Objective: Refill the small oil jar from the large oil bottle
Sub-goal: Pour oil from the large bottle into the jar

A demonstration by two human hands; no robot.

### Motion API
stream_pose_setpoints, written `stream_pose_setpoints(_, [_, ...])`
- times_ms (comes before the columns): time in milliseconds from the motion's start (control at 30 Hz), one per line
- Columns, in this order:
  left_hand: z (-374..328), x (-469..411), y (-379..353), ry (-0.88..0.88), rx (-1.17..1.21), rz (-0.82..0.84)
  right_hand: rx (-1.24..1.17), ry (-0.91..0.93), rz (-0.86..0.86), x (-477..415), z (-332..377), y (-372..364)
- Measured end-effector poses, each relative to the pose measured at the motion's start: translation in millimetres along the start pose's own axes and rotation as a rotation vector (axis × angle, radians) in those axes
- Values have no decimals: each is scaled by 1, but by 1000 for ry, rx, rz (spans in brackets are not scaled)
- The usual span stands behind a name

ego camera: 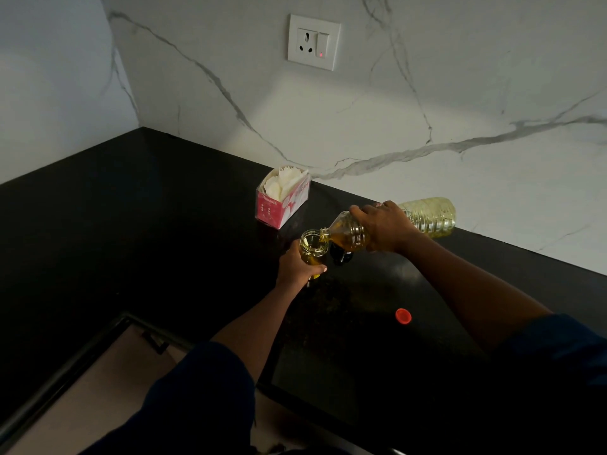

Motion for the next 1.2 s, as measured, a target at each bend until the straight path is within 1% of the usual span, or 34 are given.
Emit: stream_pose_setpoints(1200, [1, -3, 0, 18, -16, 6, 4, -4, 1, 2, 2, 7])
Point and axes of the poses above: each hand's wrist, its own x-axis away from the middle knuckle, its own y-axis out of the back of the hand, z = x × y, the point moved 1 cm from there along -x, towards the middle knuckle, and after that the axes turned 5 degrees about -y, right-handed, at the moved point
